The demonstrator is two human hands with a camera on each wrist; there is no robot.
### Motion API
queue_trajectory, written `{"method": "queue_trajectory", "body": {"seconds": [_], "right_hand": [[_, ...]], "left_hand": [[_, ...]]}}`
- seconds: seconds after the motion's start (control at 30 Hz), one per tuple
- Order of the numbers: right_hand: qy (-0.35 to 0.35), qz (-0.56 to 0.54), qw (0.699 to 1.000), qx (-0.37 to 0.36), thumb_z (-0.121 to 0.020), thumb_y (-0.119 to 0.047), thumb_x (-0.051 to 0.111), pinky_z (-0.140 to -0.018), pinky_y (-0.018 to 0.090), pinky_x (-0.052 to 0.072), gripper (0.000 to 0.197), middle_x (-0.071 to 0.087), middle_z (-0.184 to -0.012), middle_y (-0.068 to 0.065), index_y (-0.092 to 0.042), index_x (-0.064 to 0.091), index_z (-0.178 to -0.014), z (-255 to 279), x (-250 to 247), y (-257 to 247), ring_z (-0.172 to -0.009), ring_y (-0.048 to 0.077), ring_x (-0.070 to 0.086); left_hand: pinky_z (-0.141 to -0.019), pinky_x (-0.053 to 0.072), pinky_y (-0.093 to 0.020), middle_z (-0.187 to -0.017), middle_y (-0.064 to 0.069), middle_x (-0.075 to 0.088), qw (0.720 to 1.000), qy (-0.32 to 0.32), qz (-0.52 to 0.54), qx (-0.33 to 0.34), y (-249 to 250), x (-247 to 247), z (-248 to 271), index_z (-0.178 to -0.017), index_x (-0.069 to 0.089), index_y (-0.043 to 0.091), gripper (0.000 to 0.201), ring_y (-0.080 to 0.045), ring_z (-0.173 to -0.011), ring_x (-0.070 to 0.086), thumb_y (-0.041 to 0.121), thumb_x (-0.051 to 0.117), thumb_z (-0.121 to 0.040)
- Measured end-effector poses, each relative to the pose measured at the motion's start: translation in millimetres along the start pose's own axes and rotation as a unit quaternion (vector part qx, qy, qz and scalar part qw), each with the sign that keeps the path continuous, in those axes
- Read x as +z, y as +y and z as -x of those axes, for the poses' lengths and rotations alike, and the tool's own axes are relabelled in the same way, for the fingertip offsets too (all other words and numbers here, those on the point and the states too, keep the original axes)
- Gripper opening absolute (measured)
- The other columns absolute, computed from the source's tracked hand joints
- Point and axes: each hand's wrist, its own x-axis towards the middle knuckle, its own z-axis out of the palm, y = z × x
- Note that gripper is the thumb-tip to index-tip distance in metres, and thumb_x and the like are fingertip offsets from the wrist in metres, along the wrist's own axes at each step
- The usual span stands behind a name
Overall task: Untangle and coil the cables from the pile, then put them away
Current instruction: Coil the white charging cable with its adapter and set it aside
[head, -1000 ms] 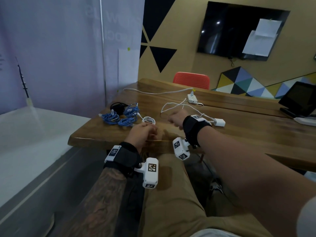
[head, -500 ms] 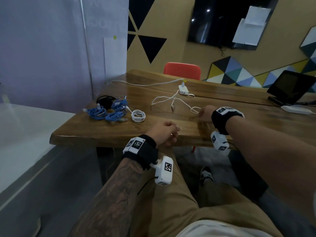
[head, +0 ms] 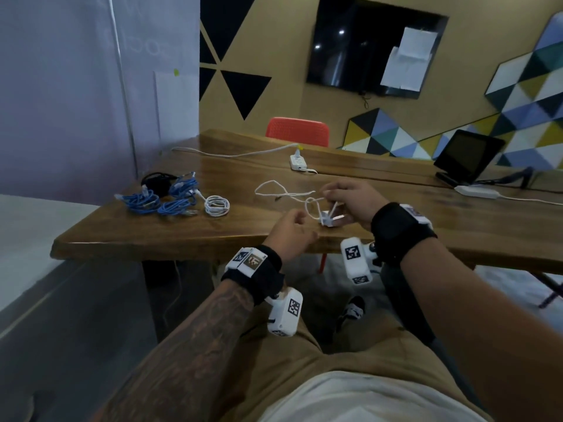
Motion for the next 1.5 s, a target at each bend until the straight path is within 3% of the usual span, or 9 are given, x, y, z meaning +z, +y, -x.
{"method": "queue_trajectory", "body": {"seconds": [0.13,0.23,0.43,0.73,0.9,1.03,1.17,1.33,1.5], "right_hand": [[-0.023,-0.112,0.993,-0.023,-0.097,-0.014,0.061,-0.051,0.025,0.054,0.017,0.062,-0.072,0.000,-0.007,0.069,-0.110,26.0,7.2,-9.3,-0.054,0.010,0.060],[-0.024,-0.128,0.990,-0.047,-0.097,-0.013,0.060,-0.051,0.022,0.051,0.020,0.062,-0.073,0.001,-0.002,0.069,-0.111,35.7,8.6,-16.6,-0.056,0.010,0.059],[0.054,-0.190,0.975,-0.098,-0.096,0.001,0.057,-0.088,0.041,0.057,0.028,0.068,-0.103,0.014,-0.004,0.061,-0.123,42.4,-15.9,-18.4,-0.084,0.023,0.073],[0.125,-0.235,0.951,-0.157,-0.101,-0.005,0.050,-0.048,0.023,0.043,0.029,0.073,-0.113,0.003,-0.013,0.062,-0.127,50.1,-29.5,-19.9,-0.060,0.013,0.059],[0.224,-0.196,0.941,-0.159,-0.100,-0.015,0.057,-0.042,0.019,0.032,0.018,0.074,-0.089,0.007,-0.012,0.069,-0.113,54.1,-46.1,-11.9,-0.047,0.010,0.040],[0.284,-0.197,0.928,-0.137,-0.097,-0.001,0.049,-0.057,0.033,0.053,0.024,0.075,-0.087,0.011,-0.007,0.072,-0.099,57.8,-52.8,-4.7,-0.056,0.016,0.060],[0.275,-0.149,0.942,-0.125,-0.096,-0.007,0.055,-0.091,0.045,0.058,0.019,0.074,-0.103,0.011,-0.012,0.072,-0.103,59.6,-50.1,9.2,-0.096,0.025,0.073],[0.135,-0.382,0.905,-0.132,-0.092,0.007,0.041,-0.079,0.032,0.048,0.038,0.066,-0.080,0.006,-0.003,0.060,-0.124,63.7,-39.5,0.3,-0.072,0.016,0.062],[0.203,-0.037,0.968,-0.142,-0.099,-0.044,0.053,-0.061,0.018,0.039,0.051,0.039,-0.061,0.009,-0.007,0.053,-0.064,76.8,-23.6,-6.5,-0.057,0.020,0.035]], "left_hand": [[-0.077,0.059,-0.043,-0.120,0.008,0.055,0.999,0.011,0.045,0.016,-2.3,15.5,-4.1,-0.134,0.038,0.027,0.061,-0.017,-0.099,0.062,0.019,0.072,-0.084],[-0.063,0.059,-0.036,-0.110,0.005,0.064,0.992,0.084,0.084,0.031,-1.4,21.8,-11.4,-0.122,0.047,0.030,0.033,-0.016,-0.092,0.066,0.021,0.061,-0.093],[-0.078,0.054,-0.034,-0.091,0.000,0.073,0.982,0.139,0.113,0.056,-6.1,16.6,-26.3,-0.095,0.068,0.020,0.015,-0.017,-0.091,0.068,0.024,0.054,-0.098],[-0.066,0.054,-0.036,-0.068,-0.004,0.055,0.972,-0.027,0.224,0.066,-7.7,21.2,-3.4,-0.106,0.061,0.004,0.016,-0.014,-0.056,0.051,0.016,0.051,-0.100],[-0.052,0.046,-0.026,-0.072,-0.007,0.055,0.988,-0.022,0.092,0.125,7.5,13.7,-1.6,-0.101,0.068,0.019,0.010,-0.010,-0.054,0.048,0.021,0.060,-0.096],[-0.052,0.041,-0.016,-0.069,0.005,0.060,0.987,0.004,0.029,0.156,15.3,6.1,4.4,-0.097,0.070,0.018,0.012,-0.003,-0.055,0.049,0.017,0.058,-0.097],[-0.039,0.032,-0.019,-0.059,0.006,0.045,0.981,0.050,0.129,0.135,16.5,-14.6,1.0,-0.094,0.071,0.015,0.016,-0.007,-0.045,0.036,0.014,0.055,-0.097],[-0.046,0.035,-0.017,-0.062,0.007,0.050,0.972,0.150,0.092,0.152,8.7,-26.8,-3.5,-0.098,0.067,0.011,0.010,-0.001,-0.046,0.041,0.010,0.058,-0.095],[-0.049,0.037,-0.022,-0.069,0.005,0.055,0.979,0.142,0.072,0.129,-0.2,-32.9,-5.0,-0.102,0.065,0.020,0.012,-0.004,-0.051,0.046,0.014,0.061,-0.092]]}}
